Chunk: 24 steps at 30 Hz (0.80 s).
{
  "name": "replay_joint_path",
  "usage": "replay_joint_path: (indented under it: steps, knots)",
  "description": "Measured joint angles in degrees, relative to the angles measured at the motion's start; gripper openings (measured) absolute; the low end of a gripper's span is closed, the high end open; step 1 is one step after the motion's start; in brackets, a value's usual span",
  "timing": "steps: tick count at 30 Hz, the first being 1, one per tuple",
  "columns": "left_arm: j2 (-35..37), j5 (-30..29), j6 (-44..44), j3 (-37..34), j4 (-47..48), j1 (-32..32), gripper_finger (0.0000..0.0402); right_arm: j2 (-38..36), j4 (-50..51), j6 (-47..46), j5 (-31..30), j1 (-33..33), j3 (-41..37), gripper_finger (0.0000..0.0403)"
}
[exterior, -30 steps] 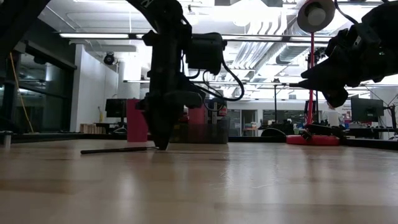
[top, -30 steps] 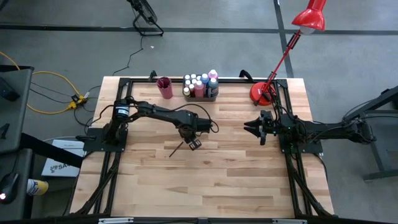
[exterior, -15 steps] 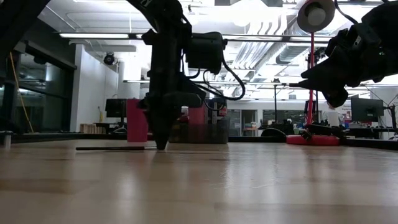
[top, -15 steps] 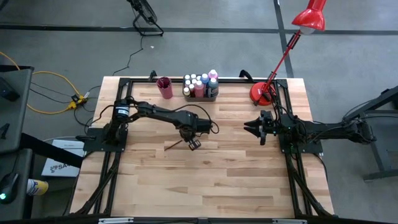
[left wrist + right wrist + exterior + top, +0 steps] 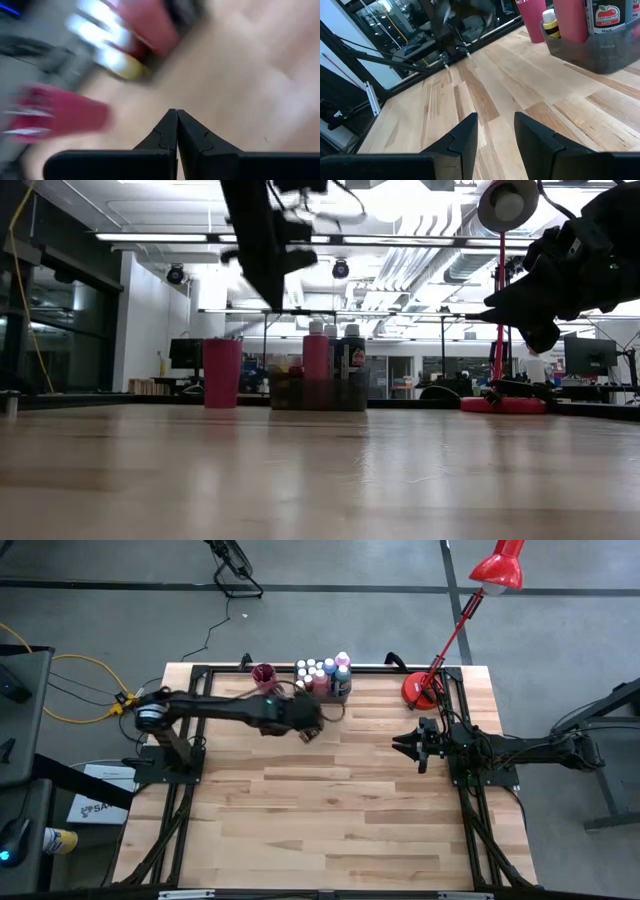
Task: Pick & Place Paint Supplies
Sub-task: Put the black paint brush into the pink cup
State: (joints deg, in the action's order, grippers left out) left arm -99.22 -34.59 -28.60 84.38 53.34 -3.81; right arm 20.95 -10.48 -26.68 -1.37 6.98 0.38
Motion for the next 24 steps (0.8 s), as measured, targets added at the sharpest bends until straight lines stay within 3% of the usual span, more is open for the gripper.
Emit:
replay_joint_path:
  steps: [5,8,13,20,24]
  knots:
    - [6.44,-16.65,2.42,-0.65,-1.28,-0.02,0.0000,-0.02,-0.01,0.00,0.04,-0.01,0.00,0.0122]
    - [9.54,-21.00,5.88,-2.74,-4.06,-1.90,0.0000,-0.02,-0.09,0.00,0.04,-0.01,0.00,0.0122]
    - [14.26,-20.61,14.41,-9.73,-16.17,-6.36,0.0000,0.00,0.28,0.00,0.02,-0.01,0.00,0.0122]
    - [19.85,-15.08,31.04,-20.06,-38.80,-11.19,0.0000,-0.02,0.39,0.00,0.04,-0.01,-0.02,0.0122]
    - [22.43,-13.52,36.42,-22.81,-45.55,-13.22,0.0000,-0.01,0.42,0.00,0.00,0.01,-0.02,0.0122]
